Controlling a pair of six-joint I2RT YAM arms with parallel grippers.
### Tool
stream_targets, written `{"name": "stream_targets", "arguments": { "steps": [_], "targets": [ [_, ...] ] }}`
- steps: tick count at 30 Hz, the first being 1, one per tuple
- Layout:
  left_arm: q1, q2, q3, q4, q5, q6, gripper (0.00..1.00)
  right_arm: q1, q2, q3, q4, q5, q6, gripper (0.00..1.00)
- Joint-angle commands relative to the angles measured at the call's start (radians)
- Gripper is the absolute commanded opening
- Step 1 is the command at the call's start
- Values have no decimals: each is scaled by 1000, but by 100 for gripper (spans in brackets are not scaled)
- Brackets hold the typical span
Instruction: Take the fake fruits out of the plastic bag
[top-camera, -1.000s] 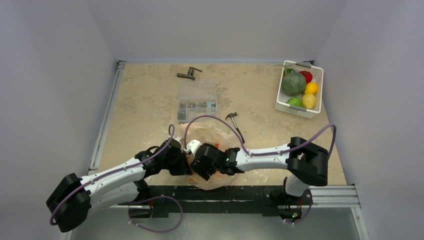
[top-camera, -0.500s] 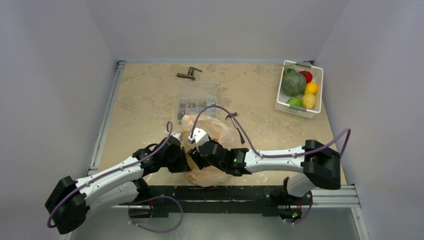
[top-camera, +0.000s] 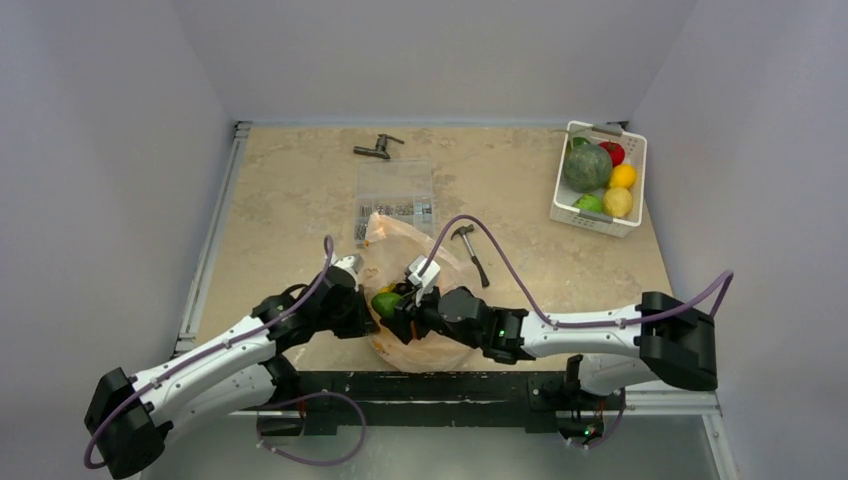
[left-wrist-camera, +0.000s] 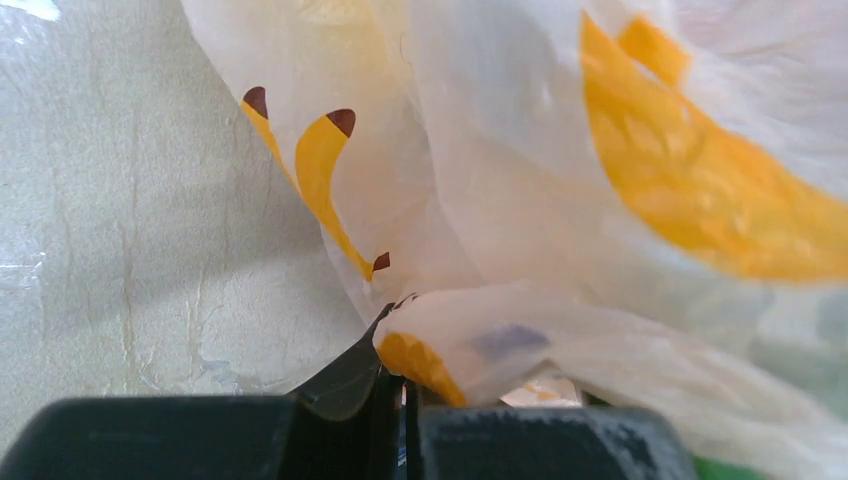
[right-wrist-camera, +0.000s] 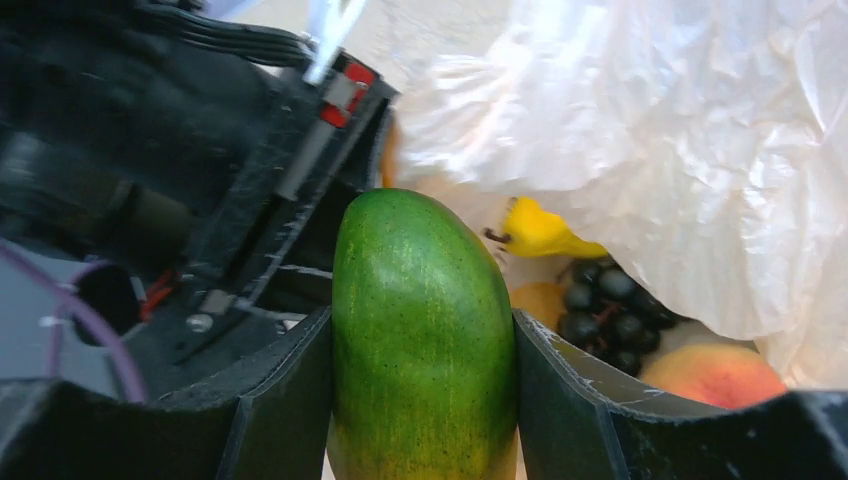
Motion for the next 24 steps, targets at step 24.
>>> {"name": "stream_targets", "arguments": {
  "steps": [24],
  "targets": [
    [-3,-115,53,-18,-109,-90,0,-262,-254,267,-90,-6,-11,0]
  ]
}}
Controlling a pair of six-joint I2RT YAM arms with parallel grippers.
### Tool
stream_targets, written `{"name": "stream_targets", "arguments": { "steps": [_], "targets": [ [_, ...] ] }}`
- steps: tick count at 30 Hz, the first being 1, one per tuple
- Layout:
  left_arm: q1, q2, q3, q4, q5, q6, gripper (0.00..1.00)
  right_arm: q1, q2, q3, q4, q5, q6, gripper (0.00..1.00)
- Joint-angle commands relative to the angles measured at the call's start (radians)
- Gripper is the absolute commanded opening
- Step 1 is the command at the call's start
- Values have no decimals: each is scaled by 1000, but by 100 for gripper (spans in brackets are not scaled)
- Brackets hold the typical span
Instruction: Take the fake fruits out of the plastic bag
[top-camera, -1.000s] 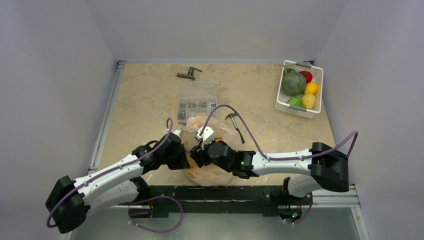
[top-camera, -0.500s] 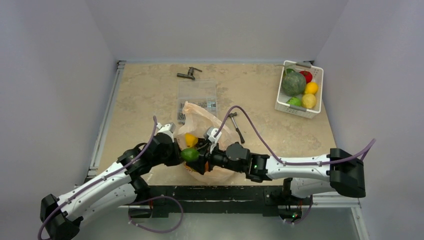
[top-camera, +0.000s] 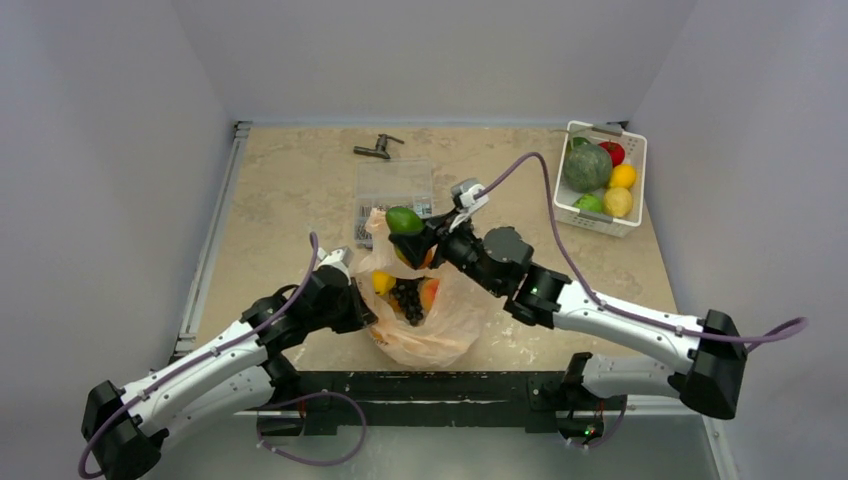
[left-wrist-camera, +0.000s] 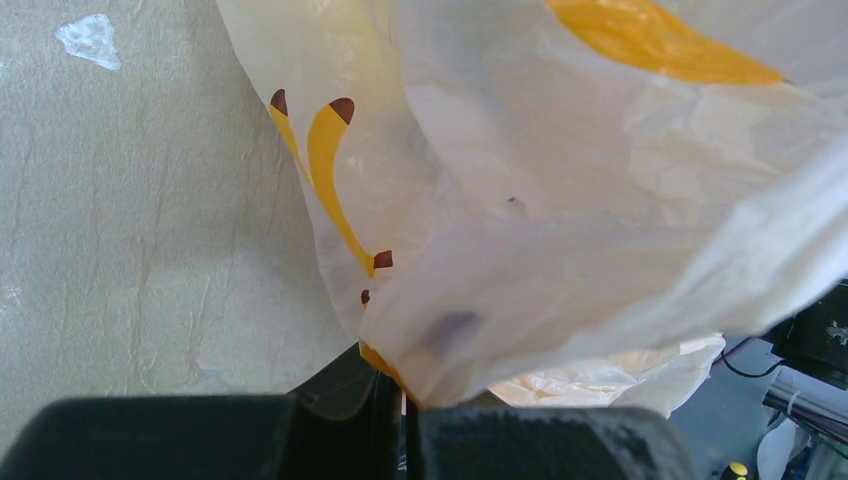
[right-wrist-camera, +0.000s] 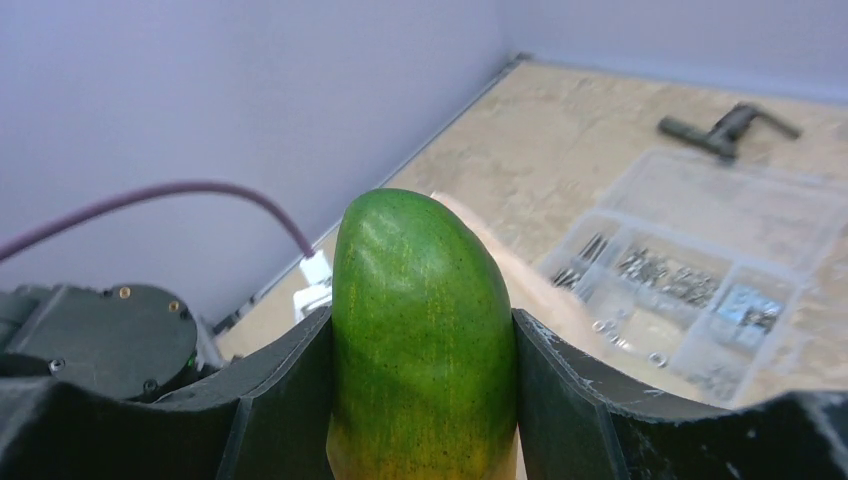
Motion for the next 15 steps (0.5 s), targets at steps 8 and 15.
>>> {"name": "stream_targets", "arguments": {
  "steps": [8,15],
  "targets": [
    [-3,-34,31,-22,-9,-12,0,-269,-220,26,-146,460,-107,0],
    [-4,-46,29,-39,-5,-3,0,-655,-34,76,-171,476,-40,0]
  ]
}}
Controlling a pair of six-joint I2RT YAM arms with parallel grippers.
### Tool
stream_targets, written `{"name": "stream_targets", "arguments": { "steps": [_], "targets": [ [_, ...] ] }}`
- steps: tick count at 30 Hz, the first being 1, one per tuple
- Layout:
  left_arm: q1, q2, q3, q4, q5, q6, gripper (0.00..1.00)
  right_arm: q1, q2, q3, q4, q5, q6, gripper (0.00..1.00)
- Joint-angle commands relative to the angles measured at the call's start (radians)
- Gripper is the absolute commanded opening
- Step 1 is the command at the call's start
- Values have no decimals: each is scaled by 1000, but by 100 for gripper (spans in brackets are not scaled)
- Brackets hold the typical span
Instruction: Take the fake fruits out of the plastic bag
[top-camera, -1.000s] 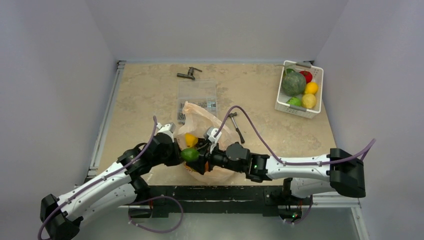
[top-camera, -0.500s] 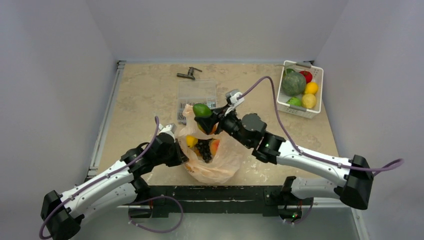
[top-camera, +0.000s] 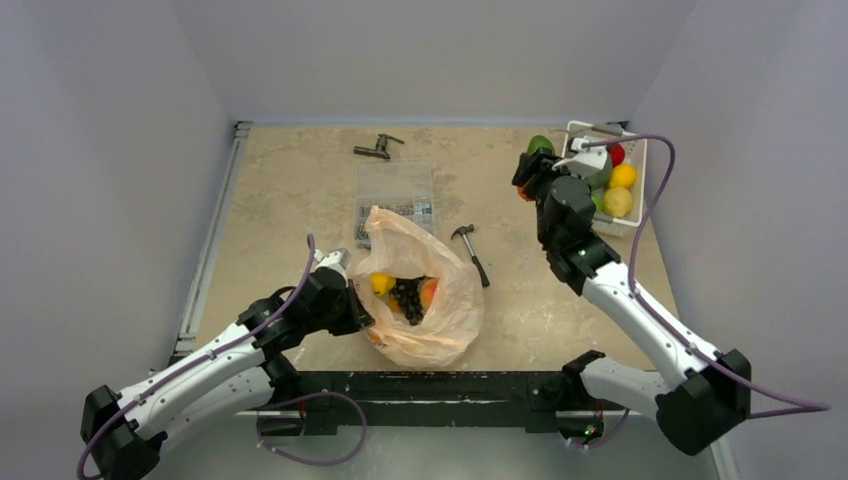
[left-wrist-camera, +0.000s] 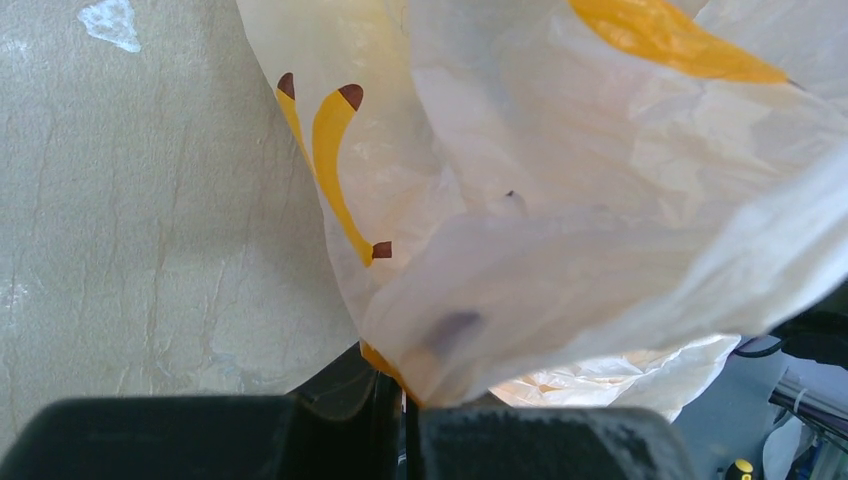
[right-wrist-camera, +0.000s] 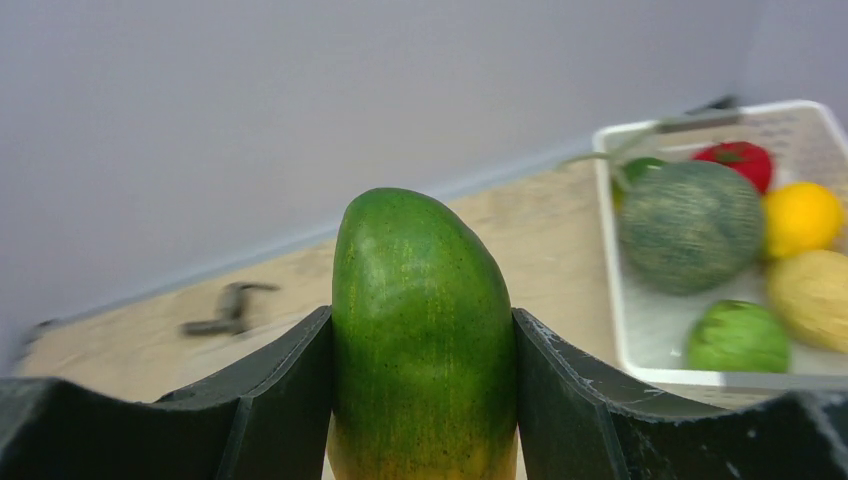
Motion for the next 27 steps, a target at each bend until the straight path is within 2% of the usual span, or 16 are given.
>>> {"name": "stream_targets", "arguments": {
  "steps": [1,4,13,20,22,27],
  "targets": [
    [-3,-21,28,-3,0,-1,0,-200,157,76,-41,68,38,0],
    [-4,-29,27,-11,6,1,0,-341,282,129,-66,57,56,0],
    [-4,7,59,-3,4,25,0,-622,581,315,-208,-66,104,0],
    [-4,40,67,19,28,38,0,-710,769,466,-310,-106,74,1],
    [-4,40,65,22,29,36,0,-713,815,515,-354,-112,61,15],
    [-4,28,68,17,26,33,0,-713,842,548,-389,-136,46,61]
  ]
}}
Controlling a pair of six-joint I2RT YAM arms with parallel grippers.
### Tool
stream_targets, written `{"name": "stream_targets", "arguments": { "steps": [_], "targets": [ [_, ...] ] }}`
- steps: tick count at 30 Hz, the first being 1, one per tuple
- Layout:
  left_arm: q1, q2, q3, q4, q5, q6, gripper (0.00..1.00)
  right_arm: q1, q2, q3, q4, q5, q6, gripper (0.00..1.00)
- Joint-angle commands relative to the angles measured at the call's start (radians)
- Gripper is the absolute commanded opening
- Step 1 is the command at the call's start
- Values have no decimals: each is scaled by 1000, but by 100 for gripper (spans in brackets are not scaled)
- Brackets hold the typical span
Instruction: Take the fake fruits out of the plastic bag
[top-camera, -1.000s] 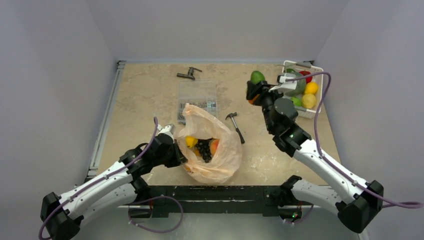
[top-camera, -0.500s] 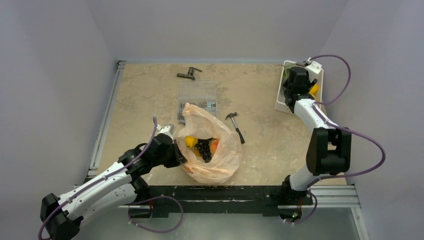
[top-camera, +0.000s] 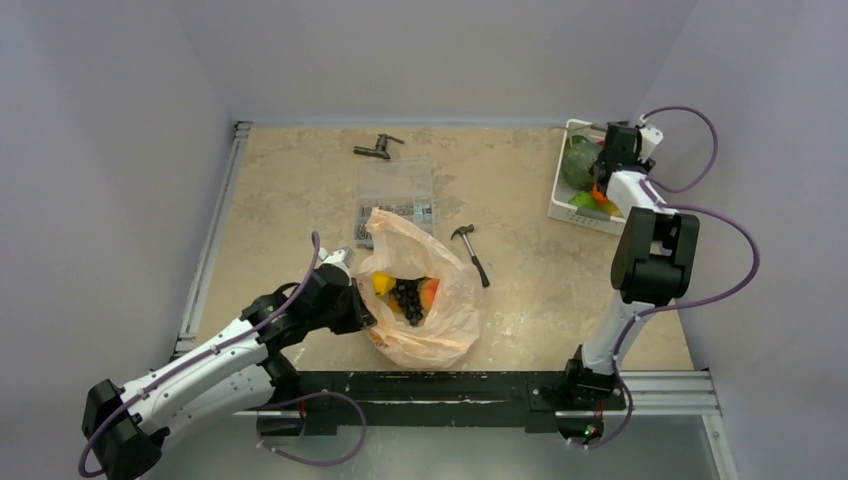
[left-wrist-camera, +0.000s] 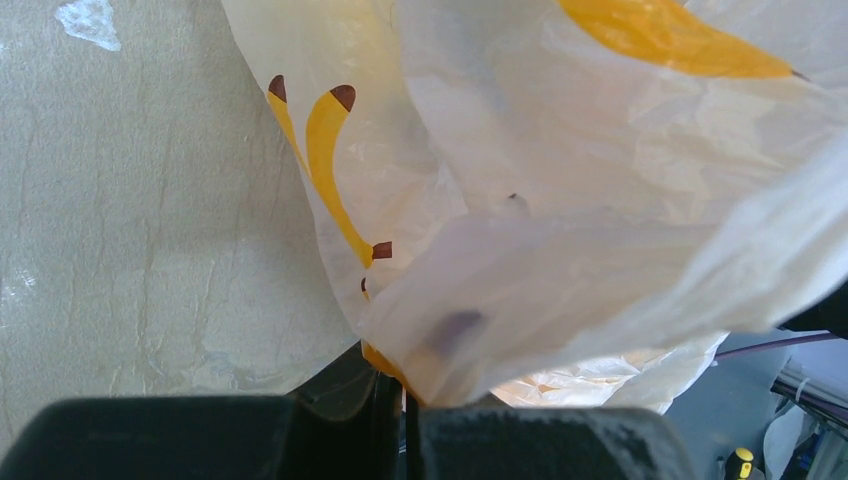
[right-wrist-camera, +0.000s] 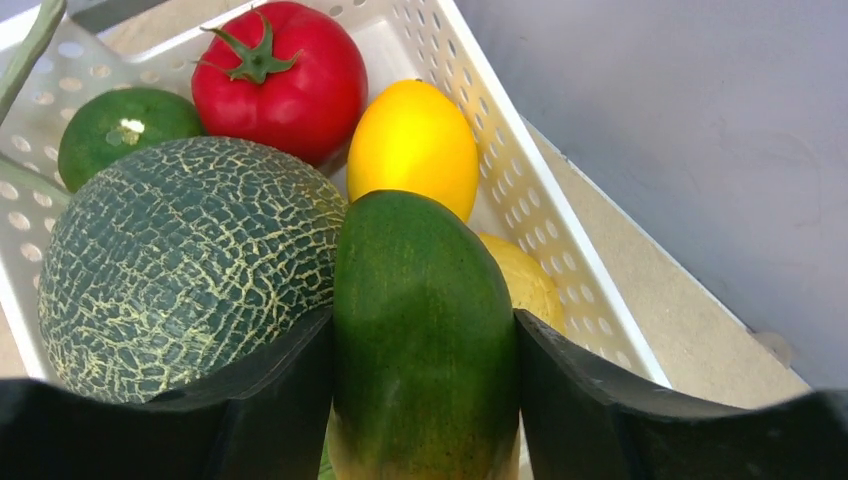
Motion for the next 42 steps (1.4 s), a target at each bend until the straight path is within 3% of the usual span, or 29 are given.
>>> {"name": "stream_targets", "arguments": {
  "steps": [1,5,10,14,19,21,27,34,38,42],
  "targets": [
    [-3,-10,43,22,6,19,0,7,-25,43,-52,-40,-16,68],
    [-3,-2,40,24,7,19,0,11,-106,25,-76,13,-14,85],
    [-3,6,27,39,9,17,0,71,-291,-67,-60,32,-10,90],
    [-3,14,25,41,9,22,0,241,-417,-156,-54,35,0,90],
    [-3,8,27,39,9,23,0,398,-566,-348,44,-406,66,89],
    [-4,9,23,43,9,26,0,450,-628,-412,64,-507,58,88],
    [-3,40,12,77,39,29,0,544,-832,-488,-90,-612,6,85],
    [-3,78,-8,117,47,28,0,804,-1142,-625,-36,-753,-74,80],
    [-3,97,-46,161,53,13,0,935,-1097,-651,11,-828,-69,77],
    [-4,123,-55,177,61,9,0,1137,-910,-617,39,-662,-65,73]
  ]
}}
